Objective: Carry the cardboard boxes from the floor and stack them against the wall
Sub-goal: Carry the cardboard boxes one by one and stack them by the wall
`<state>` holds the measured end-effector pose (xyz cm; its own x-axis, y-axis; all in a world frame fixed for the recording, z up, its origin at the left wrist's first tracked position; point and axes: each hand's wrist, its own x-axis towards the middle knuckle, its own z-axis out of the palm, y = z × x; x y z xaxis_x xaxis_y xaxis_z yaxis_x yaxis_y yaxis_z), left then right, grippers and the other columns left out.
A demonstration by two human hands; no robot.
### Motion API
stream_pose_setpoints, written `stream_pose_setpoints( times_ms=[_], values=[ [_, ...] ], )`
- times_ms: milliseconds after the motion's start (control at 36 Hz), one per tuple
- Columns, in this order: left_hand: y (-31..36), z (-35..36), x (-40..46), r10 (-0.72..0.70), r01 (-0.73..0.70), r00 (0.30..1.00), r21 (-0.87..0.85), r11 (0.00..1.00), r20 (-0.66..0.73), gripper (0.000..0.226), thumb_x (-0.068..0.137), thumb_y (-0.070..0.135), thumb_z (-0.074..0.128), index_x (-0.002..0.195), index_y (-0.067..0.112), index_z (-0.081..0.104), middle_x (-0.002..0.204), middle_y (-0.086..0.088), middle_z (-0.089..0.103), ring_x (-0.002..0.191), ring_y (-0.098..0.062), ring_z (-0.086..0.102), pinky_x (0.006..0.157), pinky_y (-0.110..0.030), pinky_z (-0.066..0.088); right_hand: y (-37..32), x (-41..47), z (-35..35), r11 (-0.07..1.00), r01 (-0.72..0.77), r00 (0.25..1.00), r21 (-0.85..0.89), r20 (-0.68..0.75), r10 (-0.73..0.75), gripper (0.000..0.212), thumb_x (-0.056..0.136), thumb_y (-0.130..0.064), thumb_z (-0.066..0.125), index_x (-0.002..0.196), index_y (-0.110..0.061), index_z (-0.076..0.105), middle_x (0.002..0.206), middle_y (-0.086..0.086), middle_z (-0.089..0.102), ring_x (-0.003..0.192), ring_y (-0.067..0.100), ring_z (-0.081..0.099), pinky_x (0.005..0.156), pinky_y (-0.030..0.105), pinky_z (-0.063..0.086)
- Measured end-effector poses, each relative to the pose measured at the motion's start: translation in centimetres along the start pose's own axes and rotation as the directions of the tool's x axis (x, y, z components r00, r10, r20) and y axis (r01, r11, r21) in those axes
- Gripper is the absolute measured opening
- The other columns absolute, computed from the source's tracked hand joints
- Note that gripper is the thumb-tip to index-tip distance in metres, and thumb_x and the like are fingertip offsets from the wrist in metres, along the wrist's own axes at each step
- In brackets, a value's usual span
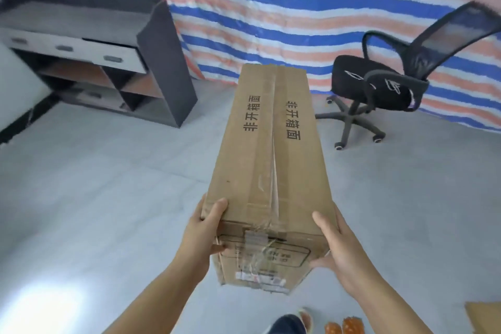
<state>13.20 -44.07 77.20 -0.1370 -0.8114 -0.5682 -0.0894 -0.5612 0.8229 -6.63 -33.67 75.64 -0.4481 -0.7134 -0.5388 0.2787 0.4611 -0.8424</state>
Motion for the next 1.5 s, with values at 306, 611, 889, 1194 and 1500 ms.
stream_pose_setpoints(
  times_ms=[306, 611, 889, 1194, 1500],
  values=[
    [-0.5, -24.2, -4.1, 0.040, -0.098, 0.953, -0.181, 0.979, -0.299, 0.022, 0.092, 0.032, 0.056, 0.114, 0.030, 0.060, 0.092, 0.008, 0.068, 0.083, -0.013, 0.063, 0.081, -0.048, 0.053, 2.3, -4.1, 22.8, 0.979, 0.135, 0.924, -0.151, 0.377, -0.069, 0.036, 0.095, -0.039, 0.050, 0.126, -0.055, 0.046, 0.119, -0.024, 0.062, 0.114, 0.012, 0.057, 0.079, 0.056, 0.056],
    [-1.2, -40.3, -6.0, -0.068, -0.141, 0.859, -0.361, 0.922, -0.508, 0.028, 0.093, 0.030, 0.055, 0.121, 0.031, 0.057, 0.096, 0.012, 0.066, 0.086, -0.009, 0.060, 0.086, -0.054, 0.051, 3.5, -6.4, 41.0, 0.940, 0.199, 0.821, -0.278, 0.571, -0.004, 0.033, 0.096, -0.033, 0.050, 0.123, -0.051, 0.050, 0.106, -0.019, 0.069, 0.103, 0.014, 0.064, 0.073, 0.051, 0.056],
    [0.4, -51.1, -1.2, -0.109, -0.216, 0.771, -0.418, 0.882, -0.628, 0.013, 0.096, 0.025, 0.052, 0.096, 0.036, 0.060, 0.071, 0.019, 0.068, 0.066, 0.002, 0.063, 0.072, -0.038, 0.047, 3.1, -3.0, 56.5, 0.908, 0.238, 0.718, -0.345, 0.692, 0.074, 0.032, 0.096, -0.032, 0.050, 0.124, -0.049, 0.049, 0.108, -0.011, 0.070, 0.101, 0.020, 0.066, 0.075, 0.058, 0.056],
    [7.1, -65.9, 8.2, -0.189, -0.274, 0.661, -0.468, 0.840, -0.726, 0.010, 0.096, 0.024, 0.052, 0.098, 0.031, 0.061, 0.069, 0.020, 0.068, 0.055, 0.008, 0.061, 0.070, -0.040, 0.049, -1.5, 2.9, 77.8, 0.859, 0.295, 0.601, -0.419, 0.780, 0.174, 0.038, 0.095, -0.038, 0.051, 0.131, -0.050, 0.043, 0.116, -0.011, 0.066, 0.109, 0.020, 0.062, 0.082, 0.060, 0.053],
    [11.1, -80.8, 16.5, -0.214, -0.364, 0.607, -0.507, 0.781, -0.765, 0.016, 0.097, 0.022, 0.051, 0.109, 0.026, 0.059, 0.068, 0.026, 0.068, 0.059, 0.009, 0.063, 0.054, -0.026, 0.048, -4.0, 5.4, 97.2, 0.836, 0.334, 0.525, -0.435, 0.823, 0.218, 0.032, 0.098, -0.030, 0.048, 0.125, -0.046, 0.050, 0.106, -0.011, 0.071, 0.094, 0.014, 0.069, 0.065, 0.047, 0.057]
  ],
)
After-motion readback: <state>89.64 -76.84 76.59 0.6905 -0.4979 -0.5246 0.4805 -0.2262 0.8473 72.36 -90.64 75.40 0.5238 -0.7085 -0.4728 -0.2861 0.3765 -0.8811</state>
